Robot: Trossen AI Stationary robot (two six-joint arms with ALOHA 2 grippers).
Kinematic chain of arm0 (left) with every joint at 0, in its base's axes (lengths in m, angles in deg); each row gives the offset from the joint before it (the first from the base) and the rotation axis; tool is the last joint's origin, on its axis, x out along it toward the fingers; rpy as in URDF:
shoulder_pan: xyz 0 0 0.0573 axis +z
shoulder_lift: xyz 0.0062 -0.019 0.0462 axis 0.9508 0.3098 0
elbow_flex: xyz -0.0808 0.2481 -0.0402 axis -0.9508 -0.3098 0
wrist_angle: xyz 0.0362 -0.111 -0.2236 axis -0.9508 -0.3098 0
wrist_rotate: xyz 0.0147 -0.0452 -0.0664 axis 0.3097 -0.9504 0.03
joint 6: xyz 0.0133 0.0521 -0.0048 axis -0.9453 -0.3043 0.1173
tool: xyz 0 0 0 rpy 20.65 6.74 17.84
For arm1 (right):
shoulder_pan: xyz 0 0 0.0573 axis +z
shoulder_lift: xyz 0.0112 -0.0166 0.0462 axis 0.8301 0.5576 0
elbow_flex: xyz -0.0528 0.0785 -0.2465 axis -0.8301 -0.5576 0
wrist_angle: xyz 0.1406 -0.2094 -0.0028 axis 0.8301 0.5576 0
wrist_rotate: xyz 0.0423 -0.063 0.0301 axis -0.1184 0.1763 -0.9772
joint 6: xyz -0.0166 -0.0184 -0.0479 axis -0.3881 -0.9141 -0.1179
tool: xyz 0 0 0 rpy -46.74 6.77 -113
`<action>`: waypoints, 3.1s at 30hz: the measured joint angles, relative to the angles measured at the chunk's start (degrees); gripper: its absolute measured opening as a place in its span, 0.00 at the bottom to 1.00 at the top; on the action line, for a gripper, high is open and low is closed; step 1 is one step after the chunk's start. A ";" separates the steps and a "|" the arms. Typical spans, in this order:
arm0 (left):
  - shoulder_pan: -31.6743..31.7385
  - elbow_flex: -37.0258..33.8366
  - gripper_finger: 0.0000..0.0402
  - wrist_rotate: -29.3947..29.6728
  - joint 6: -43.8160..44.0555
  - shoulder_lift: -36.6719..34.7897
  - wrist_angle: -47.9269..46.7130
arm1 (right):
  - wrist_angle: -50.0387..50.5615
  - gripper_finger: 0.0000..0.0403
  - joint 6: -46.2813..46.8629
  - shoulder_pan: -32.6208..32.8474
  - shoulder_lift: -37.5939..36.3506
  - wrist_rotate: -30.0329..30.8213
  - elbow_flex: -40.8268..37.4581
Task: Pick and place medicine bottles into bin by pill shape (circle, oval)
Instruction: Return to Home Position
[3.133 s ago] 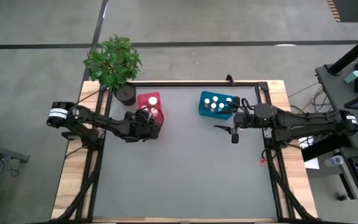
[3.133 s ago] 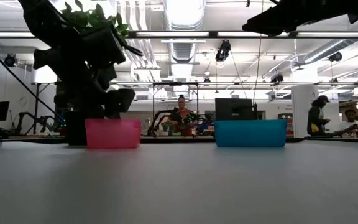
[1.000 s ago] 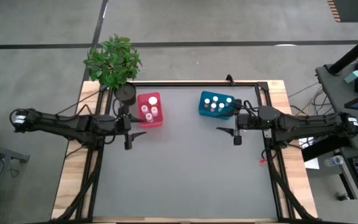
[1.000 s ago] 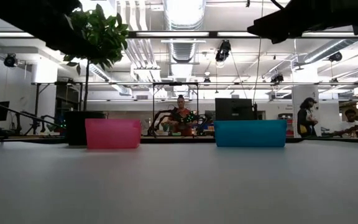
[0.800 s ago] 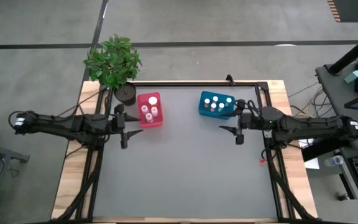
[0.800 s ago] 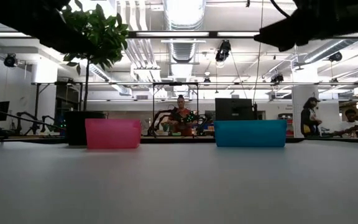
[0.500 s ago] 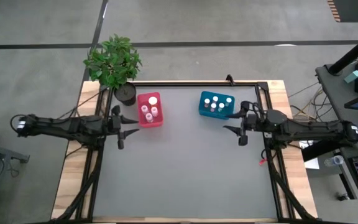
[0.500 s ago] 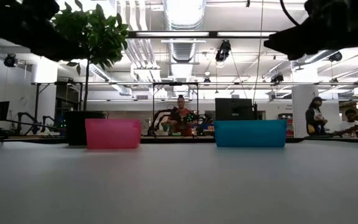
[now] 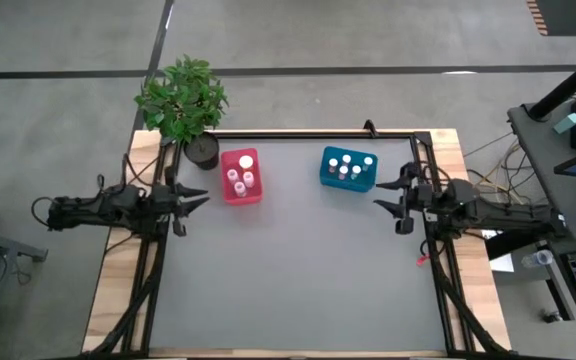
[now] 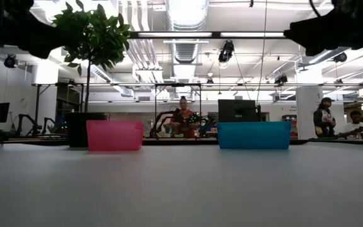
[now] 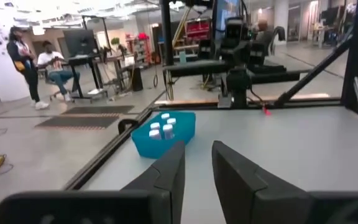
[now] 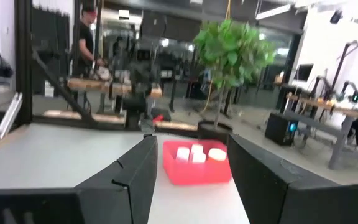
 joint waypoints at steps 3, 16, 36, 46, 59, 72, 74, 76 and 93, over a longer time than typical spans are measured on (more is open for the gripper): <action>0.00 -1.26 0.14 0.02 0.14 -0.61 0.26 | -0.03 0.45 -0.04 -0.05 -2.13 0.01 -1.07; -0.02 -5.94 0.12 -0.02 0.28 -0.68 3.80 | 2.35 0.45 -0.38 0.00 -11.20 0.45 -7.65; -0.02 -13.08 0.12 -0.43 0.23 1.35 14.98 | 7.54 0.45 1.28 0.00 -10.70 0.49 -7.72; -0.01 -13.13 0.12 -0.33 0.18 3.21 15.01 | 12.39 0.45 7.83 0.00 -9.10 2.97 -7.72; 0.00 -13.39 0.12 -0.15 0.19 6.00 16.64 | 12.45 0.45 10.91 0.00 -8.41 3.04 -7.76; -0.02 -13.39 0.12 -0.17 0.19 8.38 16.95 | 12.50 0.45 11.05 0.00 -8.41 3.06 -7.79; 0.00 -13.39 0.12 -0.17 0.19 8.65 16.97 | 12.52 0.45 10.98 0.00 -8.41 3.08 -7.79; 0.00 -13.37 0.12 -0.17 0.19 8.99 16.97 | 12.52 0.45 10.95 0.00 -8.41 3.08 -7.79; -0.02 -13.30 0.12 -0.20 0.19 11.01 16.99 | 12.52 0.45 11.03 0.00 -8.41 3.12 -7.81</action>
